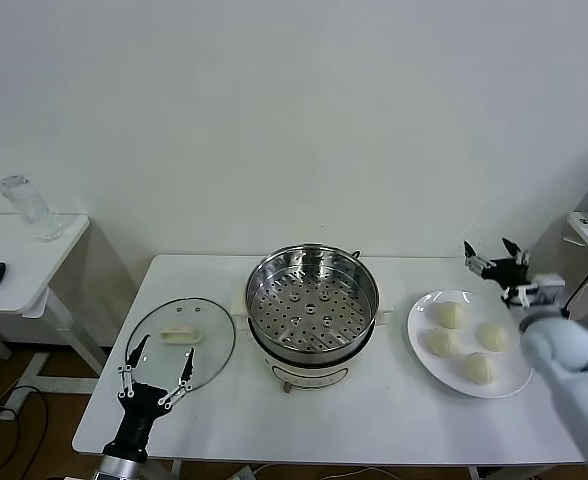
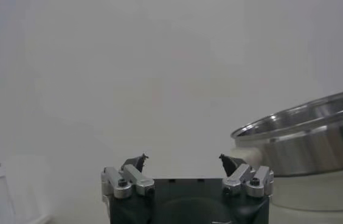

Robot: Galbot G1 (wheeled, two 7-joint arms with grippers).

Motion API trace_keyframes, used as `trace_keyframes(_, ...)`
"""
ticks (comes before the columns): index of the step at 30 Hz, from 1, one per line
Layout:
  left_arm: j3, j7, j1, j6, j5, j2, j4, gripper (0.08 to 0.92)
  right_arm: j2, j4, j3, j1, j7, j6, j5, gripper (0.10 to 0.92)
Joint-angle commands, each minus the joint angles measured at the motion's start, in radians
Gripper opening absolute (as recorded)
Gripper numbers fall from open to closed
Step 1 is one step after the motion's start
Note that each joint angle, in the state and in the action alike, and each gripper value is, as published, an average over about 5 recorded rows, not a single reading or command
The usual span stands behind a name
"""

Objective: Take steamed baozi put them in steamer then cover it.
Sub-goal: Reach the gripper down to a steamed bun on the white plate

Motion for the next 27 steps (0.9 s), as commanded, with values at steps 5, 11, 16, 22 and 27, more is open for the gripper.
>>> trace_keyframes(5,-0.012,-0.003,0.004,0.003,0.002,0.0,0.002,0.823,-0.114,-0.494,-0.541,0.671,-0.965,-0.02,-0.393,0.823)
trace_keyframes(11,-0.024,-0.004,0.019,0.002,0.004,-0.008,-0.004,0.823,-0.026,-0.621,-0.683,0.823,-1.218,0.111,-0.706,0.823)
trace_keyframes(16,-0.03,-0.006,0.029,0.001,0.009,-0.02,-0.011,0.823,0.044,-0.651,-0.781,0.893,-1.25,0.156,-0.85,0.823)
trace_keyframes(22,-0.036,-0.007,0.04,-0.004,0.014,-0.033,-0.015,0.823,0.117,-0.673,-0.828,0.897,-1.197,0.16,-0.901,0.823)
trace_keyframes(27,-0.04,-0.009,0.046,-0.009,0.02,-0.04,-0.016,0.823,0.148,-0.682,-0.831,0.879,-1.174,0.163,-0.943,0.823)
